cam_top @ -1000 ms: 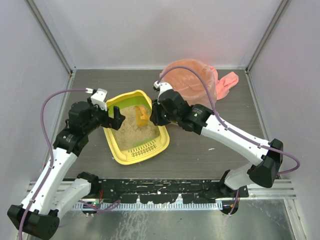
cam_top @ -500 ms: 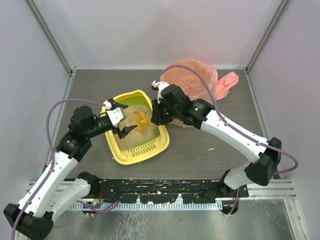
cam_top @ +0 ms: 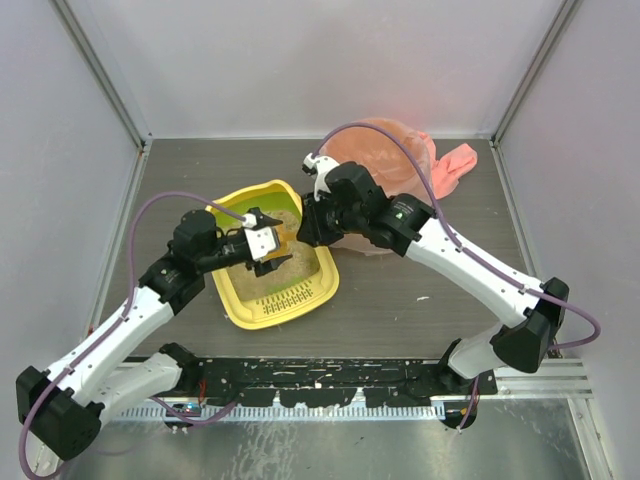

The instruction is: Clean the litter box

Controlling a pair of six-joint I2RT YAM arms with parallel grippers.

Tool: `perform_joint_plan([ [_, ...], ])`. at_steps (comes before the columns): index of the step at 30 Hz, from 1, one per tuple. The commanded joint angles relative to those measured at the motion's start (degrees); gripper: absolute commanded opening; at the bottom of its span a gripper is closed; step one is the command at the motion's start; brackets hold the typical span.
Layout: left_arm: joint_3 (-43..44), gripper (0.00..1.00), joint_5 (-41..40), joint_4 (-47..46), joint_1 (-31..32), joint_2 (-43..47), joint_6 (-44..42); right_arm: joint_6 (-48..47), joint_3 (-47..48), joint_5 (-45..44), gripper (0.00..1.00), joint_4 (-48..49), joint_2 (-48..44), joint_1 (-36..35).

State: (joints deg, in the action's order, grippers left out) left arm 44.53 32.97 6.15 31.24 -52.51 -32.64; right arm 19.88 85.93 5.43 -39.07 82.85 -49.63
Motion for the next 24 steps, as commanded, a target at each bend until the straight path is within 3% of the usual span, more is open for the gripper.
perform_joint_plan([
  [1, -0.3, 0.71, -2.5, -5.2, 2.1, -0.4, -1.8, 0.0, 3.7, 2.8, 0.01, 2.1, -2.9, 0.2],
  [16, -0.9, 0.48, -12.4, -6.1, 4.3, -2.3, -5.6, 0.3, 5.4, 5.1, 0.01, -0.1, -4.5, 0.3],
  [21, -0.4, 0.29, -13.0, -5.7, 4.4, -2.7, -5.2, 0.4, 5.7, 4.7, 0.01, -0.1, -4.8, 0.3],
  [24, 0.0, 0.12, -13.2, -5.7, 4.5, -2.9, -4.7, 0.6, 5.5, 3.1, 0.10, 0.5, -4.8, 0.4],
])
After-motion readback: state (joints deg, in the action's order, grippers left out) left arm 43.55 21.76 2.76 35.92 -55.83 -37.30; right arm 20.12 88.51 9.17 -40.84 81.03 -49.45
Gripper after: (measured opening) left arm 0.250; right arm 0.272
